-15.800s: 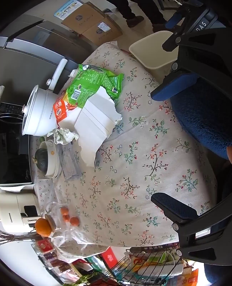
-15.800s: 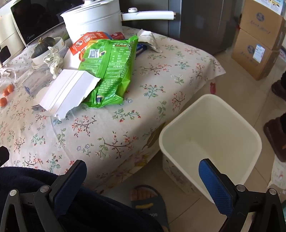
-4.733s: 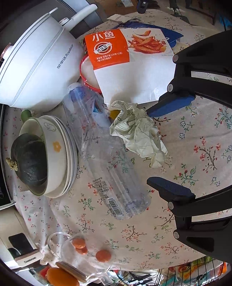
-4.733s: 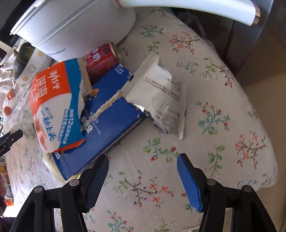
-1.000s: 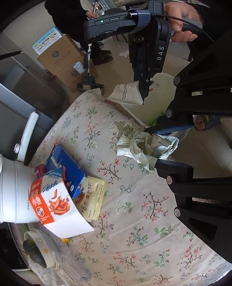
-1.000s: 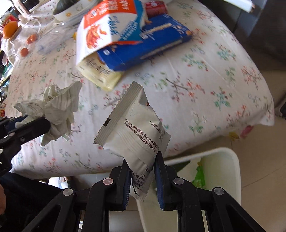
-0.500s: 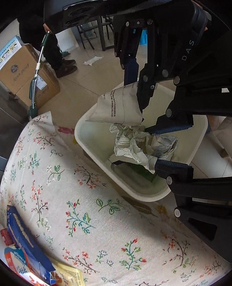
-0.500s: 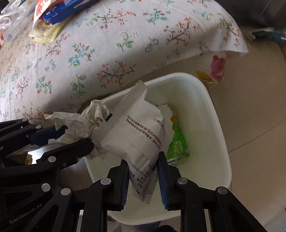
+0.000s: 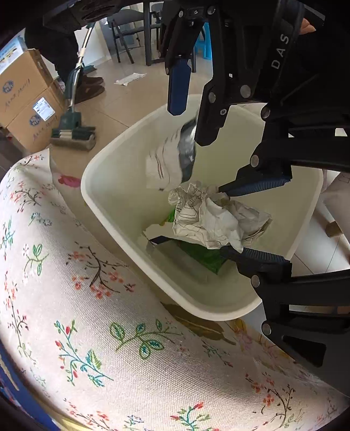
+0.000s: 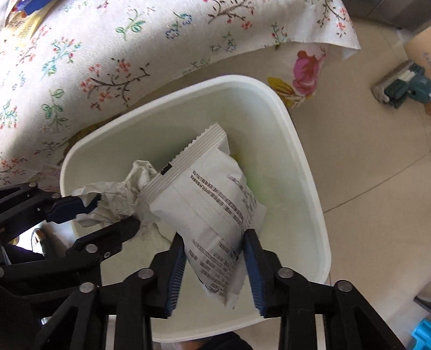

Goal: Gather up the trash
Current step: 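Open both tools to drop the sachet and tissue into the bin, then move both tools back over the table toward the blue box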

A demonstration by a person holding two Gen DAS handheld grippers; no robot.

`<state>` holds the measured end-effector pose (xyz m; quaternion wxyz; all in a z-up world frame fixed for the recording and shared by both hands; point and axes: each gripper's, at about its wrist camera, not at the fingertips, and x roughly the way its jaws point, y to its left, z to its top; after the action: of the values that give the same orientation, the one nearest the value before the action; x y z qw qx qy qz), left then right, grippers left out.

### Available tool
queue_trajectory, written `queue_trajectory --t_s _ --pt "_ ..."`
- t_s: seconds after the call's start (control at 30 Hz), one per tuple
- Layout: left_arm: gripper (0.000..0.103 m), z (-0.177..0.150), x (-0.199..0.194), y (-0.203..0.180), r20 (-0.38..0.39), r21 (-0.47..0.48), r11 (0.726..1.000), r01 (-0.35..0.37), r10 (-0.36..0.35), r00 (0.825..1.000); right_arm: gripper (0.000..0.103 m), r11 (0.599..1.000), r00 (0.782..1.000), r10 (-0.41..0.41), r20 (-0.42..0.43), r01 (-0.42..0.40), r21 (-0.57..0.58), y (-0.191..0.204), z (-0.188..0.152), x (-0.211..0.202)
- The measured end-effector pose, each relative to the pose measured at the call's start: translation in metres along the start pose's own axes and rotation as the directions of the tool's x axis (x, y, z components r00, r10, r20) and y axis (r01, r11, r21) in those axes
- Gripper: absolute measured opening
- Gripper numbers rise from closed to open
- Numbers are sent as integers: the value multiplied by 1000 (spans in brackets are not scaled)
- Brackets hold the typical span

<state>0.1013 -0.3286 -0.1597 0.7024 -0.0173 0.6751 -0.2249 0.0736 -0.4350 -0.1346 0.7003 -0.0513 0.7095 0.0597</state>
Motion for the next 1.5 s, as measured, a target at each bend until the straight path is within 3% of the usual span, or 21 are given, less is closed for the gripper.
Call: queue_trajectory --t_s 0.07,0.53,0.57,0.67,0.77,1.03,1.1,1.13,1.27,1.4,1.5 --pt "41 0 -2 3 9 -7 1000 -4 4 1000 53 1000 1000 13 -14 -13 21 -5 5 4" --pt "47 -8 -2 19 -12 -34 995 -90 90 996 54 999 999 42 -35 -42 3 11 12 10" --pt "50 -6 -1 16 -10 -29 995 -93 93 996 54 999 998 40 -38 -40 1 11 12 12" --pt "72 -2 3 6 4 -23 998 -53 53 999 55 1000 999 30 -41 -30 0 11 11 9" --pt "73 -2 -1 7 10 -7 999 -49 49 999 71 1000 1000 17 -16 -17 4 4 13 3" --pt "72 8 -62 35 99 -46 994 -102 106 989 72 998 998 57 38 -58 33 -4 20 -17" --pt "73 11 -80 45 115 -79 996 -30 39 993 72 994 993 96 62 -98 40 -1 26 -24" --pt "73 11 -89 51 125 -98 995 -27 39 991 72 994 992 102 74 -105 35 3 29 -28" --pt "73 18 -130 80 214 -163 984 -70 105 971 73 984 974 174 143 -177 8 20 43 -53" --pt "73 26 -161 115 271 -243 969 -29 97 958 73 970 947 241 210 -244 -14 36 55 -77" --pt "72 31 -175 153 292 -342 940 1 105 951 74 957 925 287 249 -288 -33 47 66 -88"
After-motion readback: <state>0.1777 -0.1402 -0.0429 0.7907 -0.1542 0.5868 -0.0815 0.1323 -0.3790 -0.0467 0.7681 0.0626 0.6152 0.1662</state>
